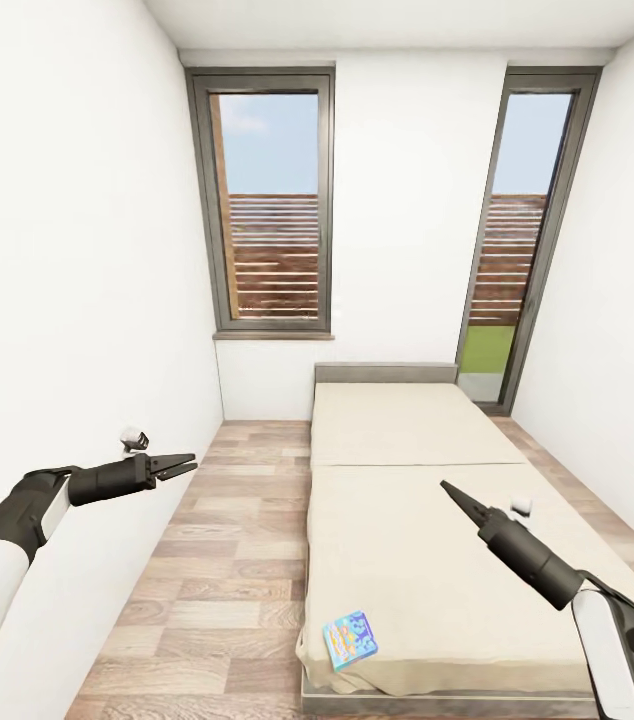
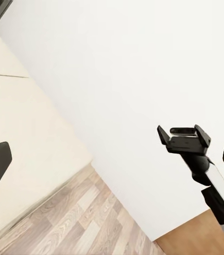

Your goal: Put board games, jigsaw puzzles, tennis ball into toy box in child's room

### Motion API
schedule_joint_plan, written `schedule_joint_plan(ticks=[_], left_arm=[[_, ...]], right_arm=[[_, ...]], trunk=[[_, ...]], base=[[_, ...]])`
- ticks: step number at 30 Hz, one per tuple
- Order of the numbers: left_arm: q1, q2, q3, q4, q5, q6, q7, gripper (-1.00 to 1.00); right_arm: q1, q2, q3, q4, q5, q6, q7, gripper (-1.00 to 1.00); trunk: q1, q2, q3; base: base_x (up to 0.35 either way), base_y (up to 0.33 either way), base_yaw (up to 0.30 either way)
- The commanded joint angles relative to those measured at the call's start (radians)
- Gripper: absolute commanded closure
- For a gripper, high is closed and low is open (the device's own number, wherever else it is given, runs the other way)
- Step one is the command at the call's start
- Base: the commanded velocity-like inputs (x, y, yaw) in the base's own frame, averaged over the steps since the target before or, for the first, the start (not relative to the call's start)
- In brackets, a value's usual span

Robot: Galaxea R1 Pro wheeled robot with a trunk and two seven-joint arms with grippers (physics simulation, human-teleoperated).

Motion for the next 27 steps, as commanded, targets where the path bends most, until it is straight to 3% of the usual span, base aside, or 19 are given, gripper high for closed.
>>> schedule_joint_plan(ticks=[1, 8, 16, 23, 27], left_arm=[[0.0, 0.0, 0.001, 0.0, 0.0, 0.011, -0.004, -1.0], [0.0, 0.0, 0.001, 0.0, 0.0, 0.011, -0.004, -1.0], [0.001, -0.001, 0.0, 0.001, 0.002, 0.01, -0.005, -1.0], [0.01, -0.016, -0.004, 0.0, 0.001, 0.01, -0.009, -1.0], [0.012, -0.018, -0.004, 0.0, 0.001, 0.009, -0.01, -1.0]], right_arm=[[0.0, -0.001, -0.002, -0.003, -0.005, 0.008, -0.018, -1.0], [0.0, 0.007, -0.006, -0.003, -0.007, 0.012, -0.105, -1.0], [0.004, 0.015, -0.004, -0.004, -0.019, -0.005, -0.361, -1.0], [0.06, 0.038, 0.028, 0.008, -0.019, -0.019, -0.393, -1.0], [0.092, 0.043, 0.053, 0.081, -0.017, -0.021, -0.385, -1.0]], trunk=[[0.0, -0.001, 0.0], [0.0, -0.001, 0.0], [0.0, -0.001, 0.0], [0.0, -0.001, 0.0], [0.0, -0.001, 0.0]], base=[[0.0, 0.0, 0.0], [0.0, 0.0, 0.0], [0.0, 0.0, 0.0], [0.0, 0.0, 0.0], [0.0, 0.0, 0.0]])
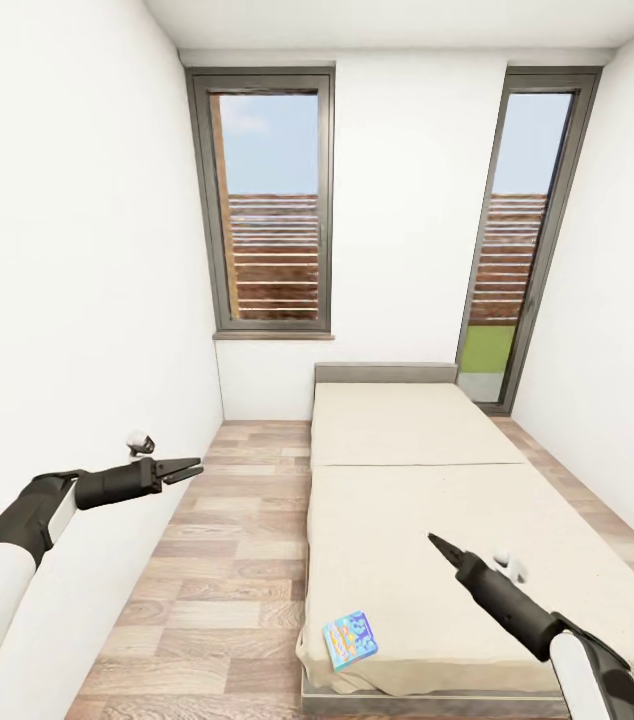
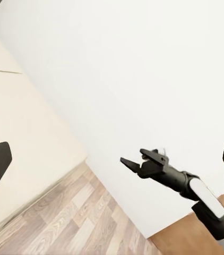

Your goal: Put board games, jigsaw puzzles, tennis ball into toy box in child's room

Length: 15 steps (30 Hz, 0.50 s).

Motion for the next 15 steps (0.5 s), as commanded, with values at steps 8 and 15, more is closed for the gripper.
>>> schedule_joint_plan(ticks=[8, 15], left_arm=[[0.008, -0.001, 0.0, 0.0, 0.001, 0.01, -0.004, -1.0], [0.012, -0.001, 0.0, 0.0, 0.001, 0.01, -0.006, -1.0]], right_arm=[[0.016, -0.018, 0.001, 0.277, 0.004, -0.004, 0.066, -1.0], [0.018, -0.026, 0.005, 0.577, 0.01, -0.251, 0.125, -1.0]], trunk=[[0.0, -0.001, 0.0], [0.0, -0.001, 0.0]], base=[[0.0, 0.0, 0.0], [0.0, 0.0, 0.0]])
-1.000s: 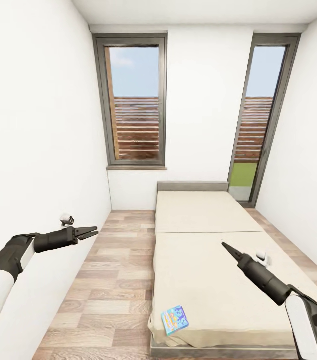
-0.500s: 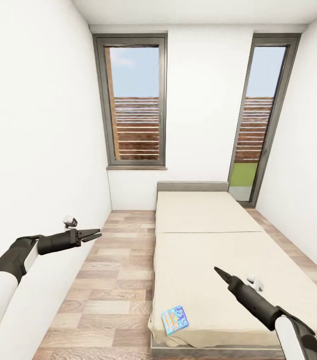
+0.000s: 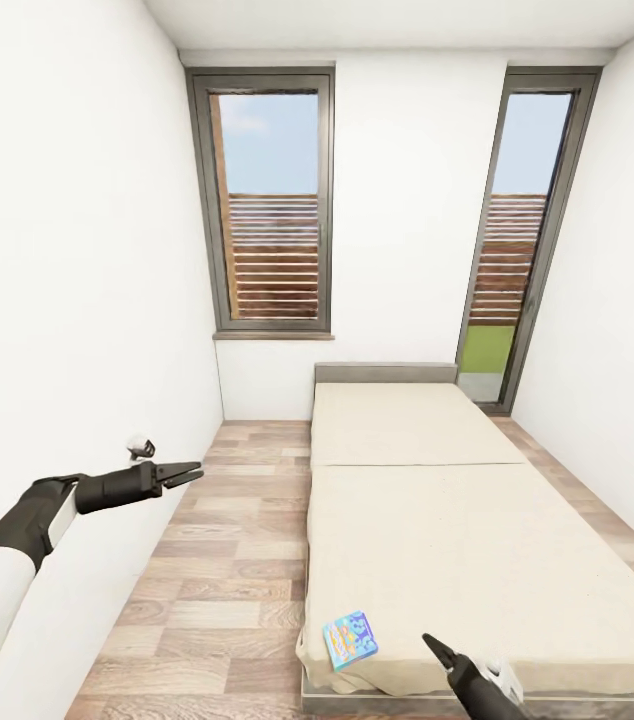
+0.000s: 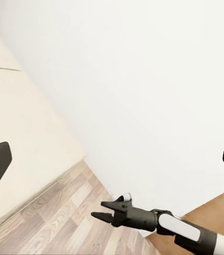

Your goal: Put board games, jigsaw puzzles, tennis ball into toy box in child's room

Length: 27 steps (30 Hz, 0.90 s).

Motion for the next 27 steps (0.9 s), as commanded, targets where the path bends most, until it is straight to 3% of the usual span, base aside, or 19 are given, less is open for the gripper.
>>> schedule_joint_plan(ticks=[1, 6, 10, 17, 21, 24, 27], left_arm=[[0.0, 0.0, 0.0, 0.0, 0.0, 0.011, -0.003, -1.0], [0.001, -0.002, 0.0, -0.001, 0.001, 0.011, -0.002, -1.0], [0.001, -0.001, 0.0, -0.001, 0.001, 0.011, -0.003, -1.0], [0.001, -0.003, 0.001, -0.001, 0.001, 0.012, -0.001, -1.0], [0.001, -0.003, 0.001, -0.001, 0.001, 0.012, -0.001, -1.0], [0.002, -0.003, 0.001, -0.001, 0.001, 0.011, -0.002, -1.0], [0.002, -0.003, 0.001, -0.001, 0.002, 0.011, -0.003, -1.0]], right_arm=[[-0.001, 0.0, -0.002, 0.031, -0.008, -0.021, 0.003, -1.0], [-0.001, -0.001, -0.001, 0.223, -0.007, -0.182, 0.008, -1.0], [-0.005, 0.0, 0.0, 0.324, -0.006, -0.259, 0.007, -1.0], [-0.008, 0.002, 0.015, 0.376, -0.009, -0.281, 0.01, -1.0], [-0.008, 0.005, 0.057, 0.38, -0.012, -0.281, 0.031, -1.0], [-0.008, 0.013, 0.098, 0.381, -0.014, -0.279, 0.098, -1.0], [-0.008, 0.015, 0.114, 0.381, -0.016, -0.278, 0.15, -1.0]], trunk=[[0.0, -0.001, 0.0], [0.0, -0.001, 0.0], [0.0, -0.001, 0.0], [0.0, -0.001, 0.0], [0.0, -0.001, 0.0], [0.0, -0.001, 0.0], [0.0, -0.001, 0.0]], base=[[0.0, 0.0, 0.0], [0.0, 0.0, 0.0], [0.0, 0.0, 0.0], [0.0, 0.0, 0.0], [0.0, 0.0, 0.0], [0.0, 0.0, 0.0], [0.0, 0.0, 0.0]])
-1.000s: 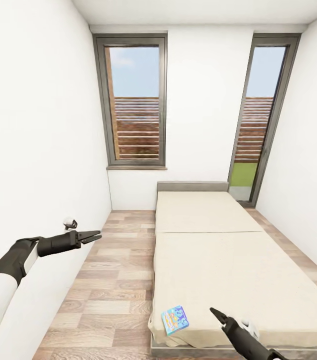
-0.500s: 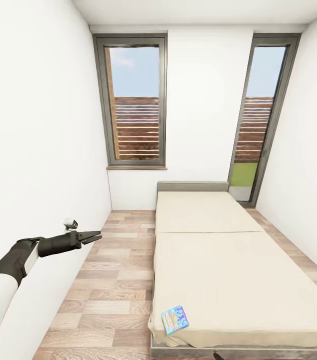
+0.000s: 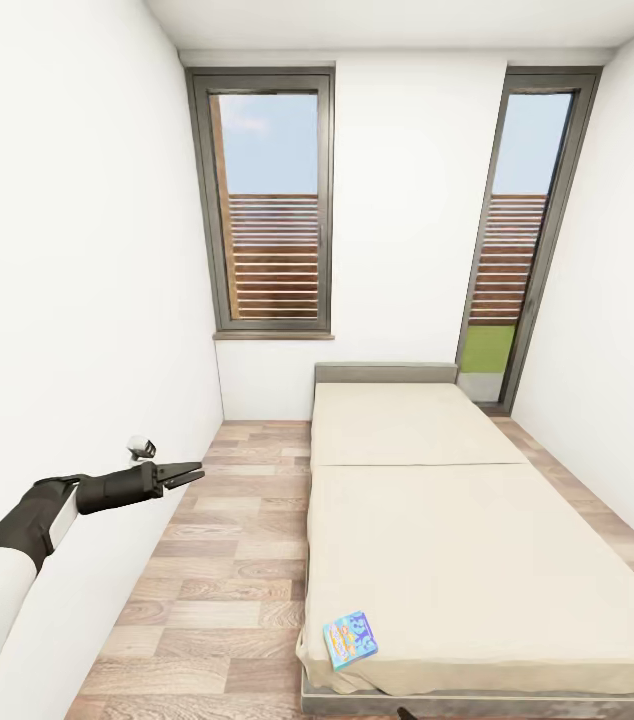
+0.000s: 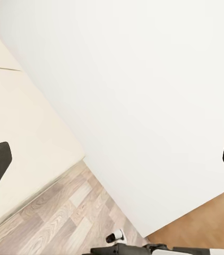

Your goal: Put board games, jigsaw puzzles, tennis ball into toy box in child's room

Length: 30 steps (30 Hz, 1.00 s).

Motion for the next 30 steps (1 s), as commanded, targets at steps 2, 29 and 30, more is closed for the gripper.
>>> schedule_joint_plan(ticks=[2, 29, 30], left_arm=[[0.0, 0.0, 0.0, 0.0, 0.0, 0.01, -0.003, -1.0], [0.002, -0.02, 0.0, 0.0, -0.004, 0.015, 0.001, -1.0], [0.002, -0.02, 0.0, 0.0, -0.004, 0.015, 0.001, -1.0]], right_arm=[[0.0, -0.001, 0.006, 0.002, -0.011, 0.014, 0.055, -1.0], [0.001, -0.004, 0.008, 0.019, -0.012, 0.075, 0.144, -1.0], [0.001, -0.005, 0.008, 0.019, -0.012, 0.076, 0.138, -1.0]], trunk=[[0.0, -0.001, 0.0], [0.035, -0.064, -0.029], [0.039, -0.071, -0.032]], base=[[0.0, 0.0, 0.0], [0.0, 0.0, 0.0], [0.0, 0.0, 0.0]])
